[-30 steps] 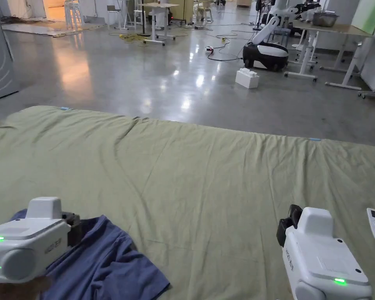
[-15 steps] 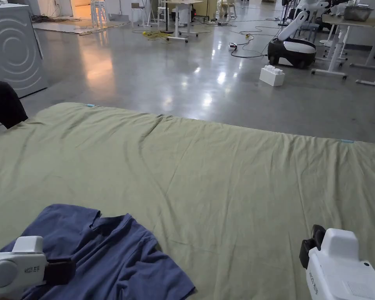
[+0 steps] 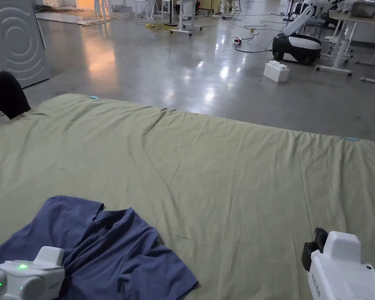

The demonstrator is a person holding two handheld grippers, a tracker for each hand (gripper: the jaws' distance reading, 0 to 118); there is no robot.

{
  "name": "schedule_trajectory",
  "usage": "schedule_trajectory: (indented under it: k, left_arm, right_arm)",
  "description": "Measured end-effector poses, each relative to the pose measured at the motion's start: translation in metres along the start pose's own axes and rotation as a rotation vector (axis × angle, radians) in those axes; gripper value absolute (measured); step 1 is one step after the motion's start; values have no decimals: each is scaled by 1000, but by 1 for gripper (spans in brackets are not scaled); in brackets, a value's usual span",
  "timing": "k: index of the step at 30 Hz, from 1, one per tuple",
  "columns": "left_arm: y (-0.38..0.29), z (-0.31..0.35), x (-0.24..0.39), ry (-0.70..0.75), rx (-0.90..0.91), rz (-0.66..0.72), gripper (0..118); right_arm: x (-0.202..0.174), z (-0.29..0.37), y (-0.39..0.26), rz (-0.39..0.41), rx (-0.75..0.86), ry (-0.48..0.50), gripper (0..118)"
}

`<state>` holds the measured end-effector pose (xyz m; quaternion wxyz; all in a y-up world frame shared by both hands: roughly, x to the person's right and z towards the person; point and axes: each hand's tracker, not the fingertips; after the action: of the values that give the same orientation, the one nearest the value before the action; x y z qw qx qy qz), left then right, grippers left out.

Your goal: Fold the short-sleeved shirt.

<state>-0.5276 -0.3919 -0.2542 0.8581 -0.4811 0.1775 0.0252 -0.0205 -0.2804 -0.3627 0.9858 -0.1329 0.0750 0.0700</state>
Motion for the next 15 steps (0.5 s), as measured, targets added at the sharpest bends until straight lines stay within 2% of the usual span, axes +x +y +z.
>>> schedule_trajectory:
  k: [1, 2, 3, 6, 9, 13, 15]
  left_arm:
    - [1, -3, -6, -1, -2, -9, 9]
    - [2, 0, -8, -19, -2, 30, 7]
    - [3, -1, -16, -52, 4, 128, 7]
    - [3, 5, -25, -95, 7, 212, 5]
    - [0, 16, -24, -80, 84, 186, 5]
    - [3, 43, -33, -124, 202, 278, 5]
    - [13, 73, -28, -107, 264, 242, 5]
  right_arm:
    - [0, 3, 0, -2, 7, -1, 0]
    - [0, 5, 0, 0, 12, -1, 0]
    - [0, 8, 0, 7, 18, -2, 0]
    - [2, 11, 0, 16, 29, -3, 0]
    - [4, 11, 0, 8, 26, -6, 0]
    - [5, 12, 1, 7, 28, -9, 0]
    - [6, 12, 2, 8, 33, -9, 0]
